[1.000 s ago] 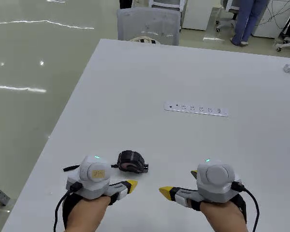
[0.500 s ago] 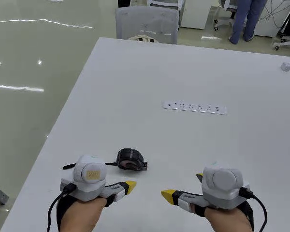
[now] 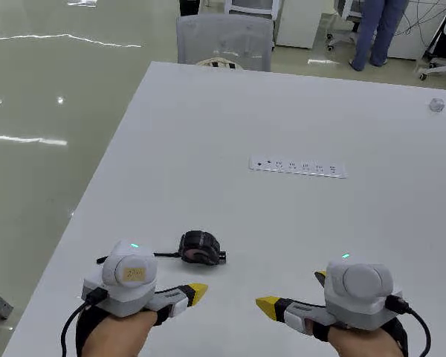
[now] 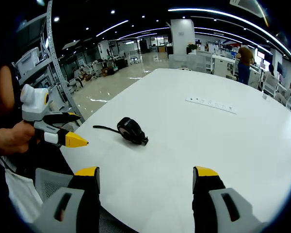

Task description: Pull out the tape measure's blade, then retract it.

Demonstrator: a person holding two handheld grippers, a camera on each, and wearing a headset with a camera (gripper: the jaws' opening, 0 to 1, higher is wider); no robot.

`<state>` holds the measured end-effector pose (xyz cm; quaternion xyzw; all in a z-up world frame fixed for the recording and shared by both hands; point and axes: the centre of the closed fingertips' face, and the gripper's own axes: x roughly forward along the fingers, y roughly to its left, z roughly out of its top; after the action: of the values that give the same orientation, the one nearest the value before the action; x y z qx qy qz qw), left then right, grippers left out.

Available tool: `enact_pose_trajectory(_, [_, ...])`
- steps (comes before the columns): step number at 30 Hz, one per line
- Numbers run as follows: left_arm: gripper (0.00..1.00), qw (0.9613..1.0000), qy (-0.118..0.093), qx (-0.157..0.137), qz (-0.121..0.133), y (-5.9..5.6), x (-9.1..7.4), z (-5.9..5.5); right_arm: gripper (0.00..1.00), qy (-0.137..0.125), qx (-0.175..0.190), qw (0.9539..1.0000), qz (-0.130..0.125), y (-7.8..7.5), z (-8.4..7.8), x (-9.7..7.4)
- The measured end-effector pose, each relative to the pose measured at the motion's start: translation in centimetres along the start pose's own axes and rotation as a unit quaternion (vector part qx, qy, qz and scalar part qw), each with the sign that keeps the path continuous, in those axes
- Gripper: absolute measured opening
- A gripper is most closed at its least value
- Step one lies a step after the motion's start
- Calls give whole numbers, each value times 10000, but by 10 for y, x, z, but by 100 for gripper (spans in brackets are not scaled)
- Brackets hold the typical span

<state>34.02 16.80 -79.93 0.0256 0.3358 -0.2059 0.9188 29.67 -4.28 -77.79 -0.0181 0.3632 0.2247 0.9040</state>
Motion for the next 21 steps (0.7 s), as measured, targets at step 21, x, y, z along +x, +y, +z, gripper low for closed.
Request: enact_pose_trajectory(21, [100,9999,-28,-128,-11,3,-30,4,83,-71,148,9998,-103,0,5,-24])
